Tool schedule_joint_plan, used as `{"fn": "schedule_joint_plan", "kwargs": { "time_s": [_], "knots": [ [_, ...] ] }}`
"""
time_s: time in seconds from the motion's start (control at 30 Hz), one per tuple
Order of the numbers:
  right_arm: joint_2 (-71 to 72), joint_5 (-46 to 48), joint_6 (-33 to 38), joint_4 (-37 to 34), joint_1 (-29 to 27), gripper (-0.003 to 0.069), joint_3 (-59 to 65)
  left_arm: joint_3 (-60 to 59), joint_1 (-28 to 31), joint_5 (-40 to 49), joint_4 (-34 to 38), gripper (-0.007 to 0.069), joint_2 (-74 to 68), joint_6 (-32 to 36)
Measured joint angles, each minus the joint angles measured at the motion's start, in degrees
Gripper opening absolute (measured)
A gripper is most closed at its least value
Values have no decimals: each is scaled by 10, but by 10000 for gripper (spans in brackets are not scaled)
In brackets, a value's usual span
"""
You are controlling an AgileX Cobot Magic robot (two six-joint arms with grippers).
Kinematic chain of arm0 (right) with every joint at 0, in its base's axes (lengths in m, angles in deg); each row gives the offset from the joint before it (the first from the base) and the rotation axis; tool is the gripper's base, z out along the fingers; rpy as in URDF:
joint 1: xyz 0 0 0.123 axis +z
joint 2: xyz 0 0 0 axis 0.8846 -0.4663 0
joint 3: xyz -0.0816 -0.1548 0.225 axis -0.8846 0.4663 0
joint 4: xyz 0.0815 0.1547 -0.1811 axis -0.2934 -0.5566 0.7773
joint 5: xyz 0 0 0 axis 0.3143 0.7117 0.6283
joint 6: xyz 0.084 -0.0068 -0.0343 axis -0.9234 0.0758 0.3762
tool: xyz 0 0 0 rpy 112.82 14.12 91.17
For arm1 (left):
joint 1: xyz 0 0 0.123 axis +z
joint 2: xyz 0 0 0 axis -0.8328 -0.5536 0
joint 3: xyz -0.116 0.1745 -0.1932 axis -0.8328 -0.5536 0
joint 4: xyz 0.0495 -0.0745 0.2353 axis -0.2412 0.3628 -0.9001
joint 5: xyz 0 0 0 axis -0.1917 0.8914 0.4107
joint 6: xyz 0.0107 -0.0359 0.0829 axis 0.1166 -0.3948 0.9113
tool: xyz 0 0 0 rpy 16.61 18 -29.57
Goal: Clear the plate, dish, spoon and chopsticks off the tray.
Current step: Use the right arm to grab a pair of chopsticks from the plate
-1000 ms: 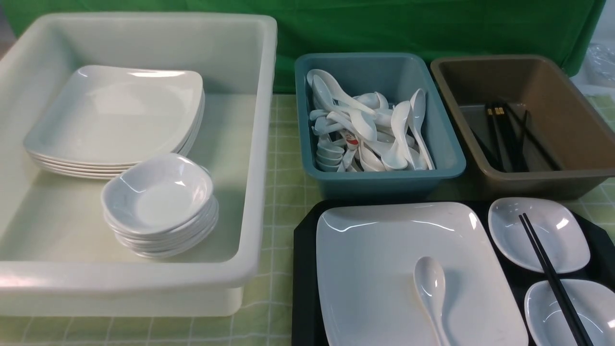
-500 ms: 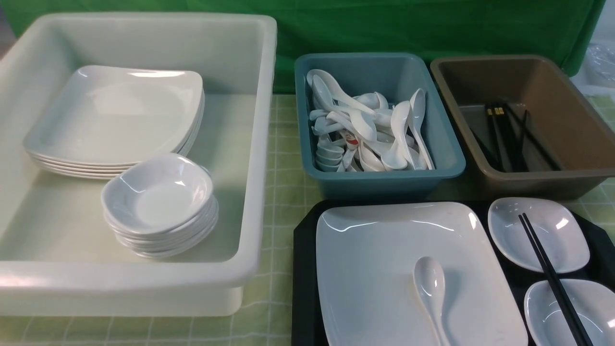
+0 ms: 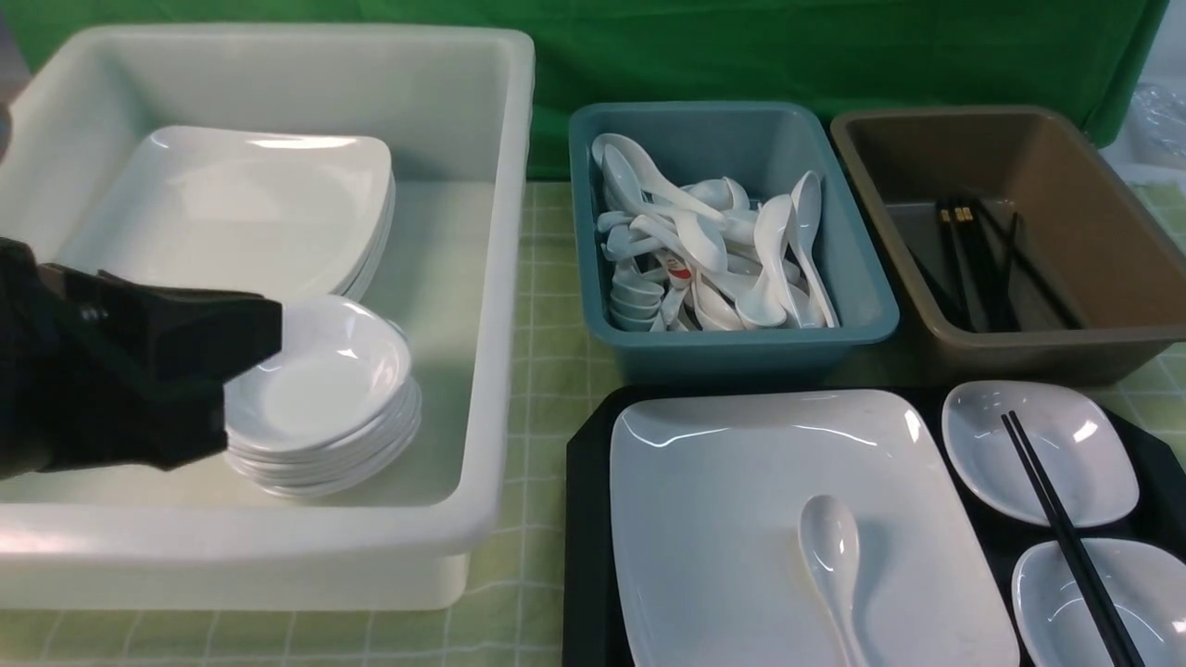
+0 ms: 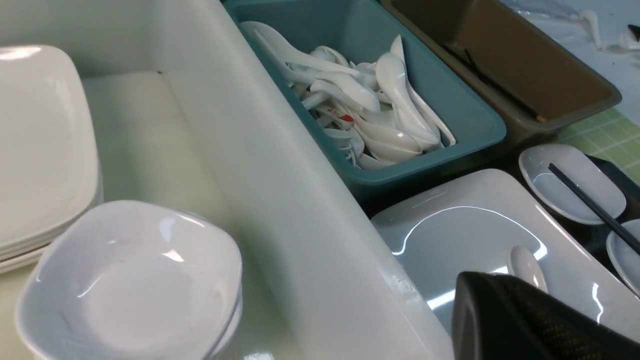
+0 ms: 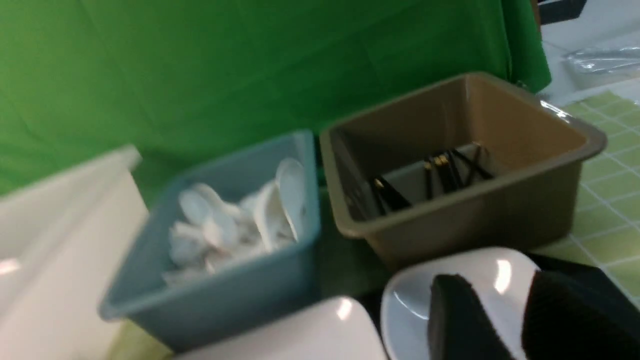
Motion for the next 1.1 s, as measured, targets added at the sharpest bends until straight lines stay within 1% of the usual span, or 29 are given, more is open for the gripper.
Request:
{"fn": "schedule_joint_plan", "kwargs": {
  "time_s": [0.03, 0.07, 0.1, 0.13, 0.2, 0.23, 0.27, 0.3, 0.33, 0.37, 0.4, 0.43, 0.47, 0.5, 0.53, 0.57, 0.6, 0.7, 0.73, 0.83, 0.87, 0.93, 0.97, 1.0, 1.03, 1.1],
  "knots": [
    [0, -3, -5, -1, 0, 237, 0, 0, 0, 0, 0, 10, -1, 1],
    [0, -17, -41, -2, 0, 226, 0, 0, 0, 0, 0, 10, -1, 2],
    [0, -14, -54, -3, 0, 216, -1, 0, 0, 0, 1, 10, -1, 4],
    [-2, 11, -64, -4, 3, 202, -7, 0, -1, 0, 1, 10, -1, 6],
    [-30, 83, -63, -5, 17, 178, -39, 0, -8, 1, 7, 10, -1, 21],
    [-52, 132, -53, -5, 26, 175, -62, 0, -13, 2, 11, 10, -1, 32],
    [-101, 200, -18, -6, 48, 179, -109, 0, -22, 3, 21, 10, -2, 47],
    [-109, 209, -12, -6, 55, 182, -124, 0, -22, 3, 22, 10, -2, 50],
    [-172, 275, 30, -5, 83, 199, -177, 0, -31, 2, 35, 10, -2, 63],
    [-210, 311, 53, -3, 95, 209, -208, 0, -35, 2, 40, 10, -2, 72],
    [-269, 360, 82, 2, 122, 232, -251, 0, -42, 2, 46, 10, -2, 83],
    [-288, 375, 90, 5, 125, 235, -258, 0, -43, 2, 46, 10, -1, 87],
    [-327, 404, 101, 12, 138, 246, -290, 0, -47, 2, 47, 10, -1, 93],
    [-393, 442, 112, 26, 155, 263, -325, 0, -51, 5, 48, 10, 3, 96],
    [-410, 453, 115, 31, 159, 265, -335, 0, -51, 7, 48, 10, 3, 96],
    [-476, 492, 123, 53, 167, 274, -370, 0, -52, 16, 48, 10, 5, 98],
    [-505, 510, 129, 67, 167, 276, -387, 0, -52, 21, 48, 10, 7, 99],
    [-613, 531, 158, 90, 152, 280, -420, 0, -52, 46, 47, 10, 16, 105],
    [-619, 531, 162, 91, 151, 280, -422, 0, -52, 46, 47, 10, 17, 105],
    [-716, 521, 191, 91, 96, 286, -434, 0, -53, 54, 47, 10, 35, 107],
    [-724, 519, 196, 89, 89, 290, -435, 0, -53, 54, 47, 10, 39, 108],
    [-760, 505, 221, 75, 55, 322, -435, 0, -53, 55, 48, 10, 50, 108],
    [-772, 497, 230, 64, 46, 335, -435, 0, -53, 55, 48, 10, 53, 108],
    [-792, 484, 250, 45, 26, 374, -436, 0, -53, 55, 49, 10, 57, 108],
    [-805, 477, 260, 33, 16, 398, -437, 0, -53, 54, 51, 10, 60, 108],
    [-825, 469, 271, 22, 6, 421, -443, 0, -53, 54, 53, 10, 61, 109]
  ]
}}
